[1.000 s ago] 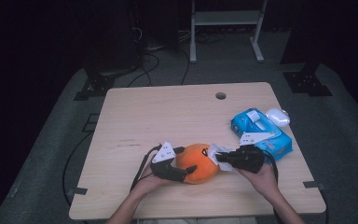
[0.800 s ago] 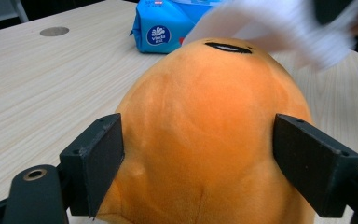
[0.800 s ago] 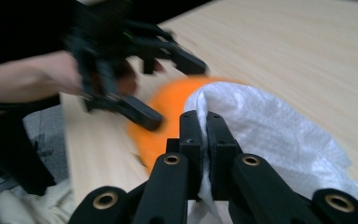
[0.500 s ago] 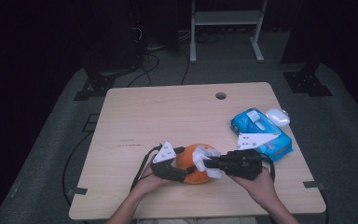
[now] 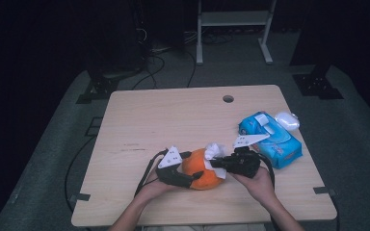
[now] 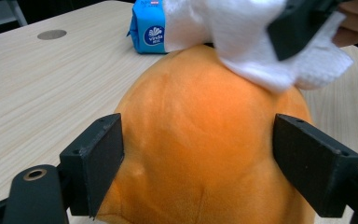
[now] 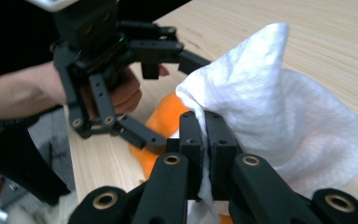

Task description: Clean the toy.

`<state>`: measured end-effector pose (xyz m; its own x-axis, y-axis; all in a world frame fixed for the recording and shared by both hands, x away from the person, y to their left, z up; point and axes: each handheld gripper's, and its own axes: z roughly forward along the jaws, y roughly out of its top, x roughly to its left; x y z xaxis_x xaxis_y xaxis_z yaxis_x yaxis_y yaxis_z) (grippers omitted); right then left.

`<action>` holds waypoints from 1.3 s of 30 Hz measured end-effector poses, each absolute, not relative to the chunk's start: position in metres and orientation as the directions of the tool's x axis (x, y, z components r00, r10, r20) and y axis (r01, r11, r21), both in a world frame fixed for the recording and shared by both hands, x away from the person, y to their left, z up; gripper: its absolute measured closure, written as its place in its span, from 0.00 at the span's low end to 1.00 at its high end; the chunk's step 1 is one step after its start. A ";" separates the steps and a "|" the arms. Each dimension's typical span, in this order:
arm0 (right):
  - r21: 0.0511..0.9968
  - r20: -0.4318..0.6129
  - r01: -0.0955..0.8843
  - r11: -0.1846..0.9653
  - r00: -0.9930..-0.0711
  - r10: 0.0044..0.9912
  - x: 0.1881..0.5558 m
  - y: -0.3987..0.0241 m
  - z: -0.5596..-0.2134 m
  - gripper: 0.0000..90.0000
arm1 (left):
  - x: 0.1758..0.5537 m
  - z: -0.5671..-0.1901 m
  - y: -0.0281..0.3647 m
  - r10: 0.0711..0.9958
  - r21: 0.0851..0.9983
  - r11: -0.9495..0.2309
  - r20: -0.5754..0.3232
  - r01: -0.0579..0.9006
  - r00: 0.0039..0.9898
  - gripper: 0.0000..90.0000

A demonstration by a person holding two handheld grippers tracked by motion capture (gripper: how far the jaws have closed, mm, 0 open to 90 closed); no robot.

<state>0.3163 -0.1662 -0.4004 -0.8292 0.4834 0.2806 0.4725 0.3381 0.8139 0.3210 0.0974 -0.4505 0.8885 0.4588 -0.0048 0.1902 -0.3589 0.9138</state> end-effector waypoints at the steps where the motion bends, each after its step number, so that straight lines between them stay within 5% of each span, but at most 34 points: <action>1: 0.816 0.239 0.451 0.363 -0.833 0.499 0.314 -0.165 -0.398 0.95 | 0.321 -0.451 0.097 0.459 0.914 -0.358 -0.006 0.191 0.888 0.20; 10: 0.827 0.082 0.352 0.438 -0.846 0.527 0.308 -0.162 -0.399 0.84 | 0.322 -0.451 0.097 0.461 0.915 -0.351 -0.015 0.198 0.887 0.20; 16: 0.832 0.103 0.359 0.423 -0.849 0.519 0.313 -0.165 -0.408 0.96 | 0.322 -0.450 0.099 0.444 0.912 -0.363 -0.010 0.189 0.896 0.24; 33: 0.875 0.156 0.304 0.376 -0.913 0.376 0.251 -0.177 -0.363 0.96 | 0.324 -0.452 0.101 0.450 0.911 -0.363 -0.012 0.196 0.893 0.29; 39: 0.865 0.168 0.330 0.378 -0.900 0.403 0.264 -0.176 -0.367 0.96 | 0.324 -0.452 0.100 0.451 0.912 -0.359 -0.015 0.197 0.892 0.29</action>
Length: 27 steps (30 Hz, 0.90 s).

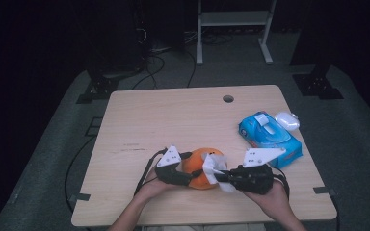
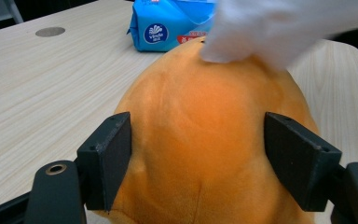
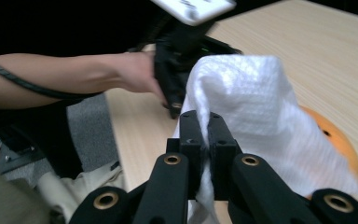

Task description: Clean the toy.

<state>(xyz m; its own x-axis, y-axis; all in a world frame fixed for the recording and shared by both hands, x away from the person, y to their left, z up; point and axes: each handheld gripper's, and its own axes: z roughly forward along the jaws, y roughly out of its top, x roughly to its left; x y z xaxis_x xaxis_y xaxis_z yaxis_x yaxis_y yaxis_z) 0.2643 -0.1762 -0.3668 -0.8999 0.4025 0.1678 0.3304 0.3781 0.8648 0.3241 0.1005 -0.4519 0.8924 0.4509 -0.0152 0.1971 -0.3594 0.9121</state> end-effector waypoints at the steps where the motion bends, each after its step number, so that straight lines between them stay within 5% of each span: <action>1: 0.861 0.175 0.348 0.372 -0.888 0.424 0.271 -0.177 -0.370 0.96 | 0.324 -0.452 0.100 0.451 0.912 -0.359 -0.016 0.197 0.893 0.29; 6: 0.832 0.128 0.381 0.404 -0.839 0.530 0.309 -0.175 -0.390 0.94 | 0.324 -0.452 0.100 0.447 0.913 -0.358 -0.017 0.196 0.894 0.28; 15: 0.828 0.143 0.406 0.387 -0.820 0.554 0.333 -0.168 -0.403 0.85 | 0.324 -0.452 0.099 0.451 0.911 -0.363 -0.011 0.195 0.893 0.28; 27: 0.844 0.121 0.363 0.395 -0.845 0.520 0.318 -0.171 -0.411 0.96 | 0.324 -0.453 0.097 0.438 0.907 -0.379 -0.001 0.185 0.899 0.28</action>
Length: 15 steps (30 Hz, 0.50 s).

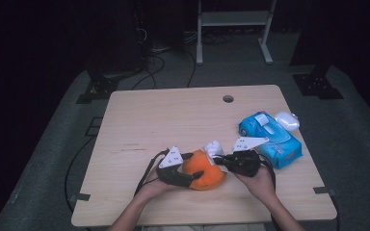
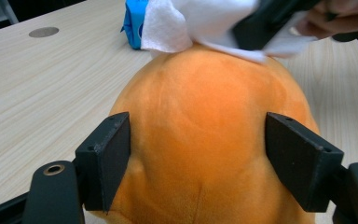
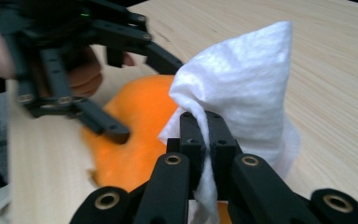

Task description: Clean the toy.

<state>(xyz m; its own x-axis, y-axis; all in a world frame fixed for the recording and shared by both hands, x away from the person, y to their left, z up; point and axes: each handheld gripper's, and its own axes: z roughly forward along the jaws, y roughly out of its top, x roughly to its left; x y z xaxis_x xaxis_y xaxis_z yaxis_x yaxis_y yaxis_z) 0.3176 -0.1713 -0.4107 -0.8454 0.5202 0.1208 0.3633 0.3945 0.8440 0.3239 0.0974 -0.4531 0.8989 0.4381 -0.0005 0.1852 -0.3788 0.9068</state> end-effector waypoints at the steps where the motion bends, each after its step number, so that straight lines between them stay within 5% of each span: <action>1: 0.844 0.117 0.354 0.402 -0.854 0.507 0.314 -0.172 -0.409 0.96 | 0.324 -0.453 0.098 0.439 0.907 -0.377 -0.003 0.187 0.898 0.28; 15: 0.869 0.099 0.259 0.421 -0.926 0.365 0.248 -0.171 -0.373 0.96 | 0.326 -0.454 0.099 0.444 0.910 -0.364 -0.019 0.200 0.896 0.28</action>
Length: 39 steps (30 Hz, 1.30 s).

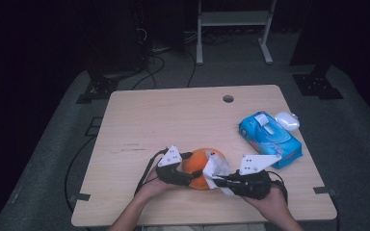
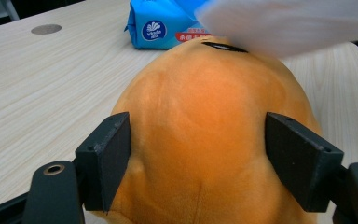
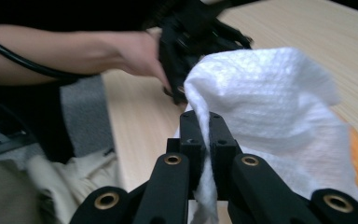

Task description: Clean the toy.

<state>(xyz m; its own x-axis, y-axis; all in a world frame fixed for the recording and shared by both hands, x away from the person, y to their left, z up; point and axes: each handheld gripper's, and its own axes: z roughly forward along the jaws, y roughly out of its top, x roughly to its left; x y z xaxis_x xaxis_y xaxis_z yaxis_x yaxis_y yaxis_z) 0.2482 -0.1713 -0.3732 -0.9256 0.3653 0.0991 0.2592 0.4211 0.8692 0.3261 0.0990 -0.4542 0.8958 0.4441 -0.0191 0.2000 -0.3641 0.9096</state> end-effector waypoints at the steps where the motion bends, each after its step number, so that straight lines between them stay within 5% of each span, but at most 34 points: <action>1: 0.873 0.097 0.253 0.418 -0.928 0.360 0.245 -0.171 -0.370 0.96 | 0.326 -0.454 0.099 0.444 0.910 -0.363 -0.020 0.201 0.896 0.28; 7: 0.863 0.080 0.260 0.433 -0.917 0.391 0.244 -0.170 -0.362 0.96 | 0.326 -0.454 0.099 0.445 0.909 -0.366 -0.018 0.200 0.896 0.28; 16: 0.809 0.147 0.400 0.431 -0.847 0.510 0.304 -0.176 -0.384 0.94 | 0.326 -0.454 0.098 0.438 0.910 -0.370 -0.009 0.189 0.899 0.28; 23: 0.799 0.096 0.384 0.463 -0.841 0.532 0.325 -0.159 -0.390 0.71 | 0.324 -0.452 0.096 0.432 0.906 -0.388 0.017 0.169 0.902 0.28; 30: 0.815 0.106 0.390 0.428 -0.827 0.552 0.333 -0.143 -0.399 0.61 | 0.322 -0.450 0.094 0.402 0.901 -0.411 0.040 0.141 0.915 0.31; 39: 0.840 0.025 0.337 0.425 -0.807 0.590 0.327 -0.142 -0.406 0.92 | 0.321 -0.451 0.094 0.395 0.901 -0.411 0.035 0.142 0.918 0.31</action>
<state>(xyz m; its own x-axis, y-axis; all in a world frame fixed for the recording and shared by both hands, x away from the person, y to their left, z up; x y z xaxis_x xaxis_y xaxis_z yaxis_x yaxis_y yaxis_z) 0.3275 -0.1419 -0.4055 -0.8068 0.5903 0.0245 0.3366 0.4251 0.8402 0.3211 0.0937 -0.4509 0.9179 0.3951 0.0354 0.1419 -0.4105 0.9007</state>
